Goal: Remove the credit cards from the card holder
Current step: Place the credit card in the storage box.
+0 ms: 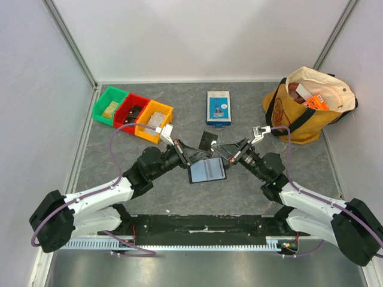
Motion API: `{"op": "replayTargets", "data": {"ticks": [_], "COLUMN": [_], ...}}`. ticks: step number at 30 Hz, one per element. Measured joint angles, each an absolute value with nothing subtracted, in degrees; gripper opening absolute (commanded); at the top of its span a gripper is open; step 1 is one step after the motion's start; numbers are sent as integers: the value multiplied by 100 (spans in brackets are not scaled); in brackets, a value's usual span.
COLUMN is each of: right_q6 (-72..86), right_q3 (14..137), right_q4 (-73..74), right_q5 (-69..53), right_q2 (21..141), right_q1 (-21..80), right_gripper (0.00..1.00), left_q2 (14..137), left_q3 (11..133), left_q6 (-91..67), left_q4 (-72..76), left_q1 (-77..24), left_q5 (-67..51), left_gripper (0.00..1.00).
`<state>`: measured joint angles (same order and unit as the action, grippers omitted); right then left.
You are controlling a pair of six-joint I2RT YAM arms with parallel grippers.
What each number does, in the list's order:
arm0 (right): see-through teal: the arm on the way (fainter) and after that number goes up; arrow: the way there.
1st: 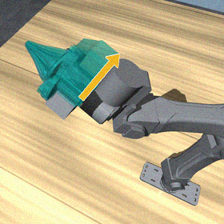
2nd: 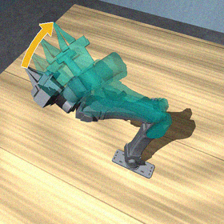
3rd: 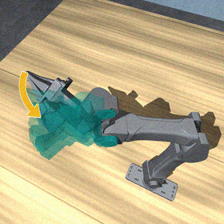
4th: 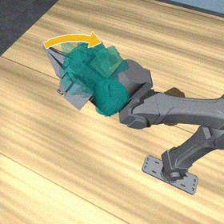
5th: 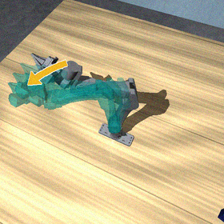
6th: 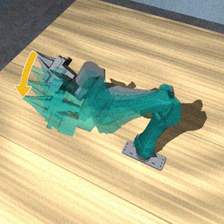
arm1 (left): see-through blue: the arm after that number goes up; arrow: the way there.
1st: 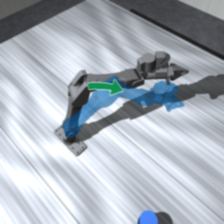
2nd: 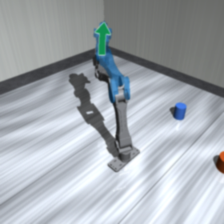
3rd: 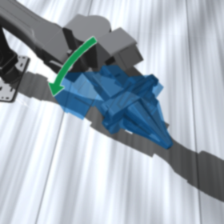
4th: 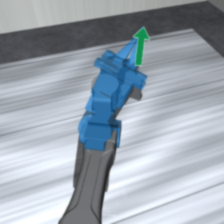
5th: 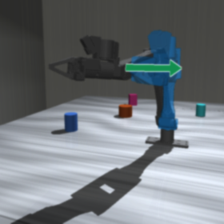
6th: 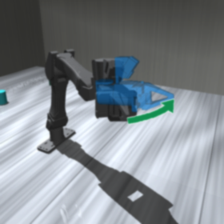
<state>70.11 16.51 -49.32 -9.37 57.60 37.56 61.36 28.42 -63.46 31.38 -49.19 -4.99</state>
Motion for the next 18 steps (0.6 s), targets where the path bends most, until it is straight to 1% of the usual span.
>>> {"op": "replayTargets", "data": {"ticks": [4,6,7,9,11,14,18], "right_q6": [6836,6539,6368,5782,5078,3857,2606], "right_q3": [1660,1747,1837,2147,2569,3284,4062], "right_q4": [-4952,-4672,-4445,-3874,-3227,-2176,-1190], "right_q5": [-1122,-1278,-1352,-1573,-1787,-2314,-3028], "right_q2": [5800,5723,5660,5505,5356,5131,5116], "right_q1": [3760,3726,3710,3651,3594,3496,3463], "right_gripper": [57,71,75,80,81,78,74], "left_q2": [5944,5795,5734,5671,5671,5695,5747], "left_q3": [2842,2853,2867,2989,3271,3881,4652], "left_q6": [-6114,-5870,-5732,-5365,-4853,-3959,-2812], "left_q4": [2864,2589,2445,2018,1413,412,-652], "left_q1": [-4707,-4381,-4189,-3820,-3562,-3468,-3468], "left_q5": [-731,-989,-1160,-1590,-2025,-2659,-3435], "left_gripper": [2,2,2,2,2,2,2]}}
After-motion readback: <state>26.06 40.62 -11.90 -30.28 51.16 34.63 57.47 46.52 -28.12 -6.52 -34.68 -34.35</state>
